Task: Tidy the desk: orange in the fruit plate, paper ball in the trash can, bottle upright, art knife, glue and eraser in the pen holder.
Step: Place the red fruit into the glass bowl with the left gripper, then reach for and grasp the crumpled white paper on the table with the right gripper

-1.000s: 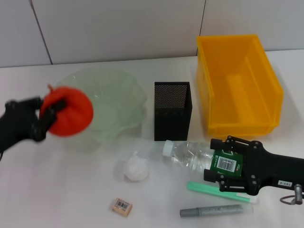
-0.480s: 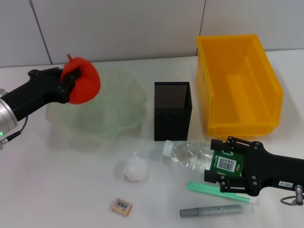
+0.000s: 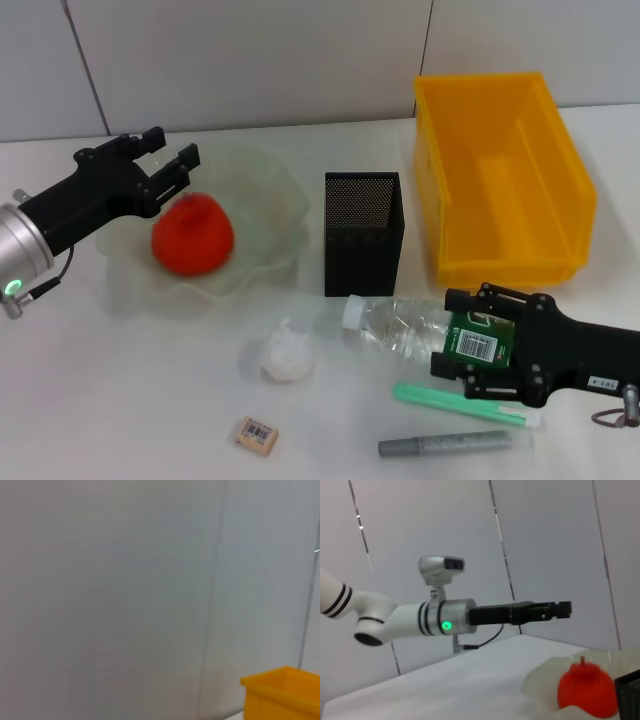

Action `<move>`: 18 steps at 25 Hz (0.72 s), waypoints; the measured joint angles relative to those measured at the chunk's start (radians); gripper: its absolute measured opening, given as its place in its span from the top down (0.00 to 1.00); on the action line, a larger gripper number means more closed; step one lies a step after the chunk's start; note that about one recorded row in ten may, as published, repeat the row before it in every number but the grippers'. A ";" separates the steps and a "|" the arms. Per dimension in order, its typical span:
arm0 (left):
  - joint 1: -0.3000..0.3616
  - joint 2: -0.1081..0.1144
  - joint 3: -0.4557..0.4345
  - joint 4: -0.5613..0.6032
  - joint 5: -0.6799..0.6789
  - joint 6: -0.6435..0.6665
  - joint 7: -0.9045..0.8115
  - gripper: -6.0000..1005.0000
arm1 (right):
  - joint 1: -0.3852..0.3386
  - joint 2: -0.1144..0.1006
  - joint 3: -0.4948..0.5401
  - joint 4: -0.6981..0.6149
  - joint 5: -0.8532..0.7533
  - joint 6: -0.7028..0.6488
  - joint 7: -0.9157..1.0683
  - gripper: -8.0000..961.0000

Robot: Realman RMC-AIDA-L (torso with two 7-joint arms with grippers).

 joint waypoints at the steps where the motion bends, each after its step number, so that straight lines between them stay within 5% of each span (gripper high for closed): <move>1: 0.007 0.001 0.004 0.001 0.000 0.027 0.002 0.60 | 0.000 0.000 0.009 0.000 0.000 -0.002 0.004 0.13; 4: 0.044 0.003 0.024 0.006 0.000 0.102 0.028 0.36 | 0.000 0.000 0.034 0.007 -0.002 -0.016 0.014 0.13; 10: 0.116 0.002 0.032 0.002 0.002 0.193 0.110 0.20 | 0.002 -0.021 0.041 0.149 -0.057 -0.061 0.194 0.13; 11: 0.185 0.001 0.056 -0.003 0.005 0.246 0.164 0.17 | 0.004 -0.022 0.041 0.203 -0.082 -0.077 0.235 0.13; 18: 0.312 -0.002 0.098 -0.024 0.006 0.280 0.250 0.17 | 0.059 -0.006 0.031 0.657 -0.316 -0.142 0.633 0.13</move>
